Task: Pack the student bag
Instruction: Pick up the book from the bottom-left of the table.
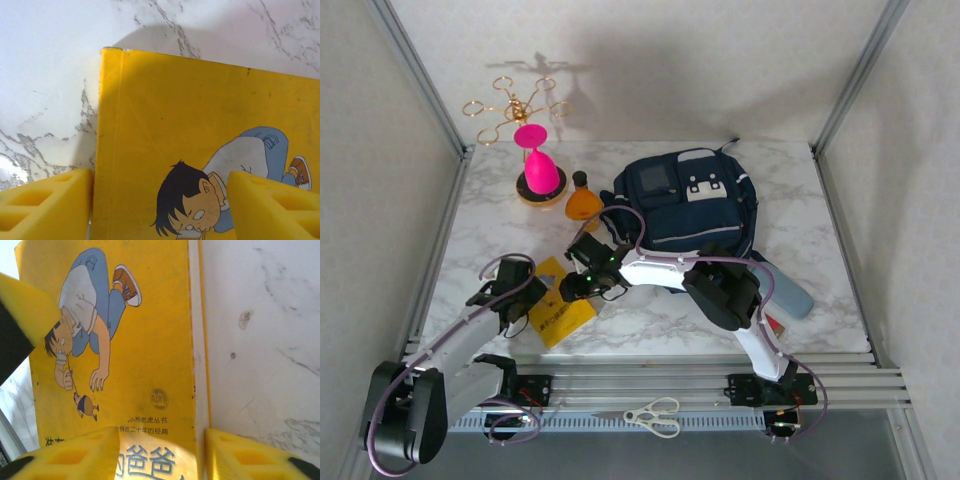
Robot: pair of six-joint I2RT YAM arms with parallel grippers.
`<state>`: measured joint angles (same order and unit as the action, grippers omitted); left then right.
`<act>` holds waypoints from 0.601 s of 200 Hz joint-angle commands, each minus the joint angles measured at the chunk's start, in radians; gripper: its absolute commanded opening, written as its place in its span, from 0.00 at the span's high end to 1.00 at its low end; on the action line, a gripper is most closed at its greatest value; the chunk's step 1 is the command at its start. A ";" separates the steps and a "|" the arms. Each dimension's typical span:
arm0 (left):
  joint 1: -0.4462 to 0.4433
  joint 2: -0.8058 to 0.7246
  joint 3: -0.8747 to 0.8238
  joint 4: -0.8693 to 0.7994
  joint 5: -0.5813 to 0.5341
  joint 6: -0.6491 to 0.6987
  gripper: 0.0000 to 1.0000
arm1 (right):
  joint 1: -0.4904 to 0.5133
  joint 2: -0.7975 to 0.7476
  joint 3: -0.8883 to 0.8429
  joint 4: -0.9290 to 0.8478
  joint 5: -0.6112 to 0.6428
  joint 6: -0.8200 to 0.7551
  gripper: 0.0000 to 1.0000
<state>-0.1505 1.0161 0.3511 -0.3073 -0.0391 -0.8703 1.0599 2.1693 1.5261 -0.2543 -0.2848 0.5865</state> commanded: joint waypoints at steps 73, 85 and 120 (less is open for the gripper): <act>-0.057 0.039 -0.024 0.100 0.122 -0.056 0.33 | 0.002 -0.085 0.003 0.025 -0.122 0.007 0.83; -0.062 0.039 -0.022 0.103 0.127 -0.059 0.33 | 0.002 -0.088 -0.003 0.029 -0.128 0.010 0.86; -0.069 0.020 0.001 0.083 0.114 -0.063 0.32 | -0.001 -0.104 -0.005 0.037 -0.160 0.025 0.98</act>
<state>-0.1848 1.0283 0.3504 -0.3031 -0.0837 -0.8726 1.0485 2.1071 1.5246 -0.2886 -0.3679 0.5987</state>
